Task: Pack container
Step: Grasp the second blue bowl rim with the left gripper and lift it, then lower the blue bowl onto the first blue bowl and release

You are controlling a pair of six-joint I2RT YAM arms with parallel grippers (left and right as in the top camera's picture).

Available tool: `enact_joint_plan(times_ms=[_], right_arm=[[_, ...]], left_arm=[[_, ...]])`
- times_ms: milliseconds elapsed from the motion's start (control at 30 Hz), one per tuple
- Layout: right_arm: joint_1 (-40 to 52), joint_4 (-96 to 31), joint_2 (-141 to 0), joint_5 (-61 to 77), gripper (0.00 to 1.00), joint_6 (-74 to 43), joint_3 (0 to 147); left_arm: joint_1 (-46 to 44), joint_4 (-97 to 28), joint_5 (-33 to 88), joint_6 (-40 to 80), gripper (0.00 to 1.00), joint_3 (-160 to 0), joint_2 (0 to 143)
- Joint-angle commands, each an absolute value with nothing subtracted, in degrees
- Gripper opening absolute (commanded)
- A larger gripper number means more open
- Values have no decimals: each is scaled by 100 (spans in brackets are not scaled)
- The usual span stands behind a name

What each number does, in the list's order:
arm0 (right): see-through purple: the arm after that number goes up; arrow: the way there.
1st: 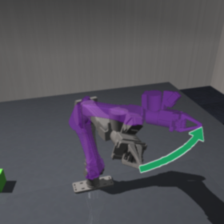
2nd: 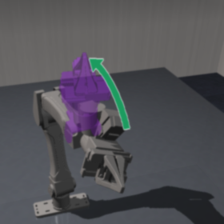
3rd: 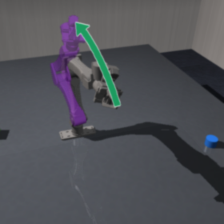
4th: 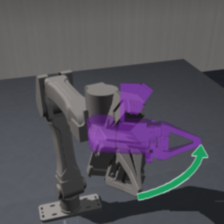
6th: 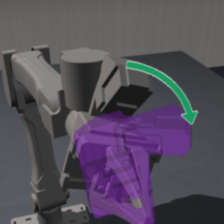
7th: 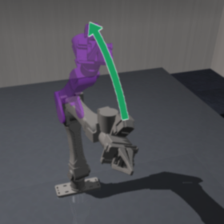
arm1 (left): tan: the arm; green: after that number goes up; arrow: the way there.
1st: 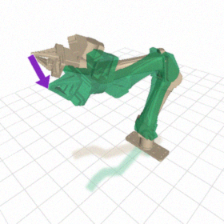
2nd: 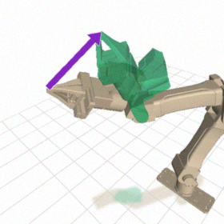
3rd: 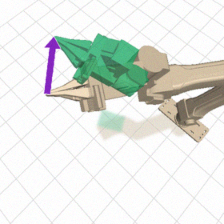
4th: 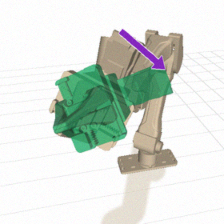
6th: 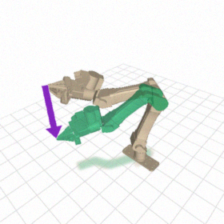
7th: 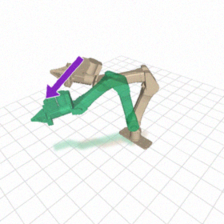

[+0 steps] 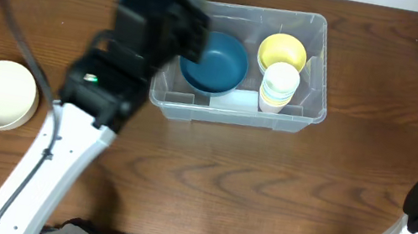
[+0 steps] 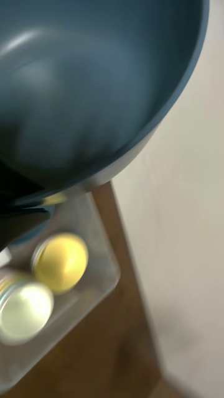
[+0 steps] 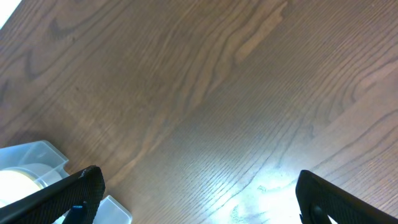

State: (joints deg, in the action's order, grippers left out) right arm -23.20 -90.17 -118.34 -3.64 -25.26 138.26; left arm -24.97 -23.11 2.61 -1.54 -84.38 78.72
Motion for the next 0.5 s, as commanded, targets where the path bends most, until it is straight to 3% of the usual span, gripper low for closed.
enact_joint_plan(times_ms=[0,467], right_arm=[[-2353,-9017,-11775,-408,99,-2611,13900],[-2353,-9017,-11775,-408,99,-2613,13900]], left_arm=[[-2930,-2307,-119,-556,6,-8477,8206],[-3148,-2418,-106,-598,6,-8477,10084]])
